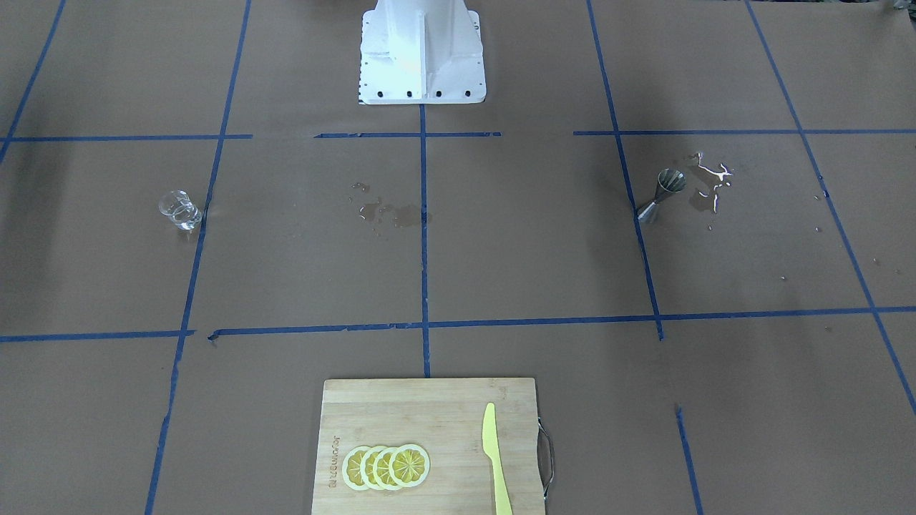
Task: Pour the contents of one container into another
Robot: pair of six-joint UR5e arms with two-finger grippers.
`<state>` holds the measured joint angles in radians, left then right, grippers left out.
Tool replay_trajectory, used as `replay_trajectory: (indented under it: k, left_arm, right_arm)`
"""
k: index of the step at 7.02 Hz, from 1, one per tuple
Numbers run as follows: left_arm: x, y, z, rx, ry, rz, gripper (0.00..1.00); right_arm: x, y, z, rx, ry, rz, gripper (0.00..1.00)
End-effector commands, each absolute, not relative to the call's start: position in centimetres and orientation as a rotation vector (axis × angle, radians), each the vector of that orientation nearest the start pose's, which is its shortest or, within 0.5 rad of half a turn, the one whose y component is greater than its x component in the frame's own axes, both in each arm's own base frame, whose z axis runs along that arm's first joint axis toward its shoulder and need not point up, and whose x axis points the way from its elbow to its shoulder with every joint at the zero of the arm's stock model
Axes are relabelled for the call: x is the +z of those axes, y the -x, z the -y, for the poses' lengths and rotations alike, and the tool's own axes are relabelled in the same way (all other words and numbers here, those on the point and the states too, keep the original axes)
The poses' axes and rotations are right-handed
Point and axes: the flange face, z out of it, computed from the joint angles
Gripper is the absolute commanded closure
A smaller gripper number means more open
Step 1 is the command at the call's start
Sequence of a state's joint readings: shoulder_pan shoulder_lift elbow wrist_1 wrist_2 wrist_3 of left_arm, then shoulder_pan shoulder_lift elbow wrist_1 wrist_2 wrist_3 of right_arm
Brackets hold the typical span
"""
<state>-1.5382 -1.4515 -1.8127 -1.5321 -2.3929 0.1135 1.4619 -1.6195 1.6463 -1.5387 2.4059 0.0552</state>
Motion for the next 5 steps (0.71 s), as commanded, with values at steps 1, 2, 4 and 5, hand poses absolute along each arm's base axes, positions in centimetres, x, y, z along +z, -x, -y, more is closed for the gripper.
replay_trajectory:
  k: [1, 2, 4, 5]
  left_arm:
    - [59.2, 4.5, 44.6, 0.178, -0.124, -0.817, 0.00]
    - [59.5, 4.4, 44.7, 0.179, -0.118, -0.813, 0.00]
    - [56.7, 4.4, 44.6, 0.202, -0.172, -0.814, 0.00]
    - [56.1, 4.4, 44.7, 0.206, -0.181, -0.819, 0.00]
  right_arm:
    - [63.6, -0.7, 47.9, -0.077, 0.010, 0.838, 0.00]
    - [63.6, -0.8, 47.9, -0.077, 0.009, 0.836, 0.00]
    - [61.7, -0.8, 48.2, -0.072, -0.021, 0.830, 0.00]
    - [61.4, -0.7, 48.3, -0.051, -0.015, 0.834, 0.00]
